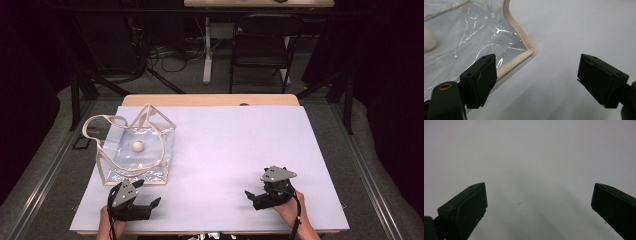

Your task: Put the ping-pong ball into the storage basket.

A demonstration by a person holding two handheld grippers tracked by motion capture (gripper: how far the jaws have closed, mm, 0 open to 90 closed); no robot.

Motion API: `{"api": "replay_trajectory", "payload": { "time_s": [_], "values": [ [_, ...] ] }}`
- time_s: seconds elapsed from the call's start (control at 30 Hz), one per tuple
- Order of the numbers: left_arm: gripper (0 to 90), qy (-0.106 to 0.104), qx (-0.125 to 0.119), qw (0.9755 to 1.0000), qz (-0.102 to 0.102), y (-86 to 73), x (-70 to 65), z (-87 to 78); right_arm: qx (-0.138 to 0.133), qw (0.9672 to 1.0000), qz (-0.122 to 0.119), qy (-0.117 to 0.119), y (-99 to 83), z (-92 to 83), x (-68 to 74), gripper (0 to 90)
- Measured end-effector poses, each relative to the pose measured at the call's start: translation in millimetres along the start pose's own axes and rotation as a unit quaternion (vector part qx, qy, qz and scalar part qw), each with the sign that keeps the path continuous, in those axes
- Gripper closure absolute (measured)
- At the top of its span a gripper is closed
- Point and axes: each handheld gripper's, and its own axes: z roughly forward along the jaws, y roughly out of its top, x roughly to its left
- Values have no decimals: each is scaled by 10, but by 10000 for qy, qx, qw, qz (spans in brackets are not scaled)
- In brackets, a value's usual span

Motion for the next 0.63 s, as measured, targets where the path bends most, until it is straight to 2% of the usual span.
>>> {"api": "replay_trajectory", "payload": {
  "time_s": [0.17,0.33,0.63],
  "values": [
    [164,-1,-6,10000,-4,-2,-3,-2,-110,9999,30,-114,-97,-36,30,1],
    [164,-16,-6,10000,24,0,-6,-1,-90,9998,66,-153,-173,-48,44,1],
    [163,0,46,10000,55,1,-2,-4,-91,9998,99,-158,-202,-41,51,0]
  ]
}}
